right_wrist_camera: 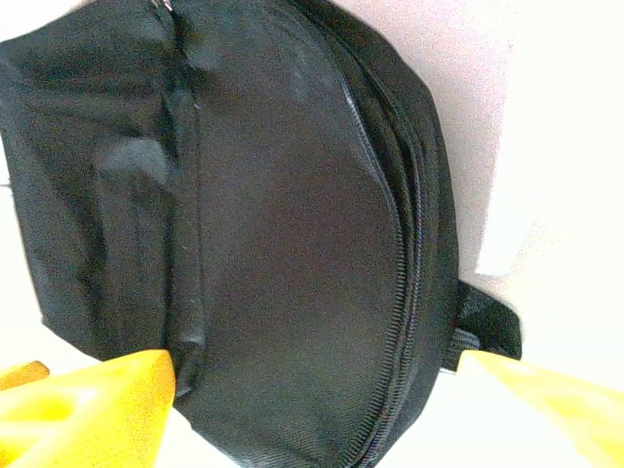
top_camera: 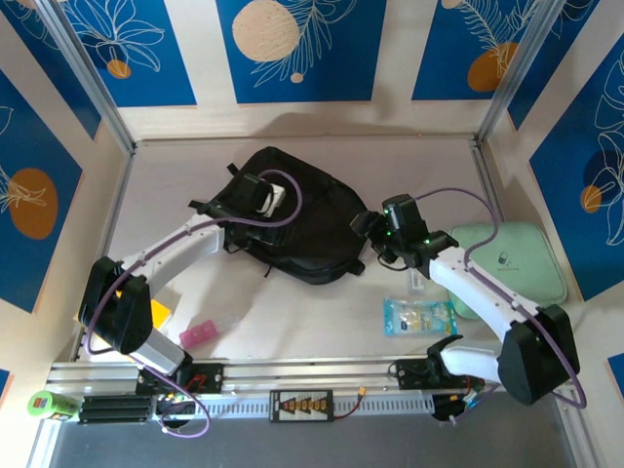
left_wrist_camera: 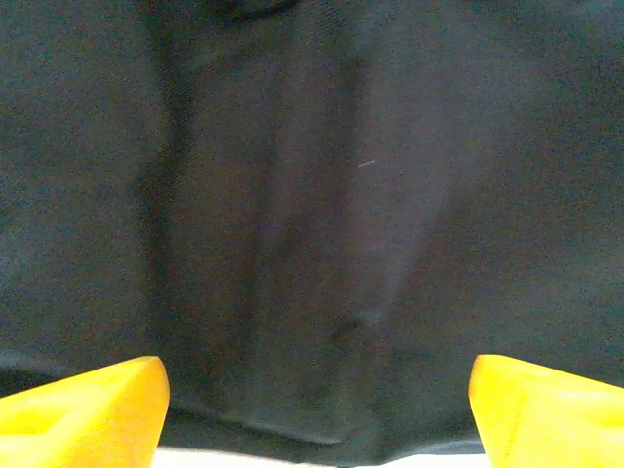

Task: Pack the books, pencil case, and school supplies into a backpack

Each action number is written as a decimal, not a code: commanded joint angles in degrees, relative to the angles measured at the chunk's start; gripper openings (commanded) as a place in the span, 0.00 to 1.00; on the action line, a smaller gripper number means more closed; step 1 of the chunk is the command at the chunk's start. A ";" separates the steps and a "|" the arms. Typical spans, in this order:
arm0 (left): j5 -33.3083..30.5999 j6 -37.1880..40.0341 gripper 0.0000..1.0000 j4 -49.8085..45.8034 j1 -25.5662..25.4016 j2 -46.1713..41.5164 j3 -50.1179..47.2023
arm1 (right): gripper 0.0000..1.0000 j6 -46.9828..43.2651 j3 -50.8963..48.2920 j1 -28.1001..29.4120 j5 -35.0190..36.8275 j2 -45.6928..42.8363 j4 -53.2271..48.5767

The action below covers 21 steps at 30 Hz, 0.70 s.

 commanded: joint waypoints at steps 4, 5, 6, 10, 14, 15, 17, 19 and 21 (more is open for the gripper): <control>2.09 -11.78 0.80 4.92 5.87 3.46 -2.54 | 0.76 -0.70 2.72 0.76 -2.66 2.74 0.38; 2.55 -12.12 0.80 5.77 6.34 5.05 -2.14 | 0.76 -0.61 2.81 0.77 -2.60 2.82 0.37; 3.17 -12.17 0.80 6.55 6.48 6.41 -1.48 | 0.76 -0.61 2.83 0.84 -2.52 2.73 0.37; 6.85 -10.60 0.81 7.06 7.07 14.86 5.92 | 0.76 -1.30 3.21 0.85 -2.15 2.66 -0.27; 13.63 -9.52 0.79 6.04 7.07 23.16 15.44 | 0.76 -1.67 3.34 0.81 -1.63 2.16 -1.55; 15.29 -9.52 0.79 6.29 7.07 24.30 17.02 | 0.76 -1.68 3.25 0.78 -1.47 1.99 -1.70; 17.03 -9.62 0.80 6.59 7.09 26.20 19.77 | 0.76 -1.58 2.76 0.69 -1.15 1.42 -1.92; 16.37 -9.61 0.81 5.62 7.16 26.65 21.28 | 0.76 -1.49 2.25 0.64 -1.01 0.96 -1.93; 14.67 -9.61 0.82 4.68 7.24 25.47 21.22 | 0.76 -1.62 1.94 0.52 -0.88 0.50 -2.03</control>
